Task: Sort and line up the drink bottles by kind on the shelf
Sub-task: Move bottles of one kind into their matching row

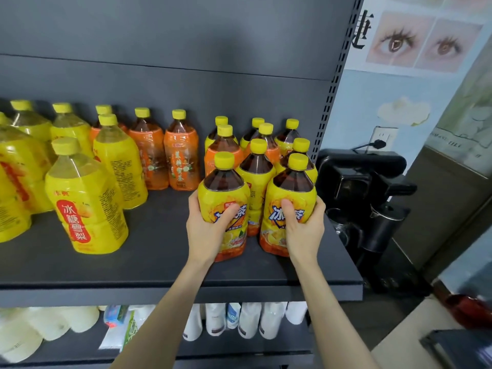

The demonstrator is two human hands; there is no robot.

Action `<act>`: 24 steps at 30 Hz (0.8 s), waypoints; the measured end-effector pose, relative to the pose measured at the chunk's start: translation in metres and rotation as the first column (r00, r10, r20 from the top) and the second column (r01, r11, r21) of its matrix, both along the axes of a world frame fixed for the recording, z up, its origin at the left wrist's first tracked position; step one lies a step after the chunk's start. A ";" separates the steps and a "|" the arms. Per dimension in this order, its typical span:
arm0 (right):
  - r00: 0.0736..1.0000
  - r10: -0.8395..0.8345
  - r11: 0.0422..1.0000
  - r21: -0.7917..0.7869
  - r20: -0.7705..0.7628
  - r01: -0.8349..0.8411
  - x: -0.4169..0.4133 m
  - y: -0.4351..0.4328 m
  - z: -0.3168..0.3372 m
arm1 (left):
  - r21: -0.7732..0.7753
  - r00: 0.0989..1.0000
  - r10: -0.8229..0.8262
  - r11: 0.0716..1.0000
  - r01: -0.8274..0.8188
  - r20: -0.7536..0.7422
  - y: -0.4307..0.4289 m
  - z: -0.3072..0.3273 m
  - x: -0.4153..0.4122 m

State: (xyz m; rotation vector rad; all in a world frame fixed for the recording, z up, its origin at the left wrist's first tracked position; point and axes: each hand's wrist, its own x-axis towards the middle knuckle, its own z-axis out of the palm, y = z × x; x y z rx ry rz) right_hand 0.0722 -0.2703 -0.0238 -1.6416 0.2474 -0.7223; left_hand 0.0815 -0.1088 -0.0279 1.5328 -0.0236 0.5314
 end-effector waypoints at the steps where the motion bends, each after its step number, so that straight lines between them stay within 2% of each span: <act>1: 1.000 -0.006 1.000 -0.008 -0.006 0.006 0.001 0.001 0.001 | -0.002 1.000 -0.012 1.000 0.012 -0.002 -0.001 0.001 0.002; 6: 0.999 0.000 1.000 -0.020 -0.041 -0.001 -0.001 0.000 0.004 | 0.014 0.998 -0.055 0.998 0.055 -0.011 0.001 0.000 0.004; 9: 0.997 0.007 0.998 -0.063 -0.077 -0.012 -0.003 -0.001 0.002 | 0.085 0.999 -0.024 0.996 0.026 -0.023 0.003 0.002 0.000; 14: 0.990 -0.006 0.971 -0.238 -0.139 -0.027 -0.015 -0.010 0.011 | 0.201 0.998 0.055 0.978 -0.059 0.022 0.002 0.008 -0.016; 18: 0.996 -0.029 0.928 -0.372 -0.086 -0.005 -0.034 -0.018 0.026 | 0.295 0.994 0.108 0.950 -0.106 0.008 0.007 0.017 -0.027; 21: 0.998 -0.056 0.904 -0.424 0.018 0.058 -0.047 -0.021 0.040 | 0.382 0.966 0.168 0.894 -0.234 0.199 0.014 0.031 -0.034; 24: 0.994 -0.002 0.904 -0.425 0.109 0.048 -0.049 -0.019 0.062 | 0.362 0.924 0.175 0.882 -0.301 0.340 0.022 0.055 -0.033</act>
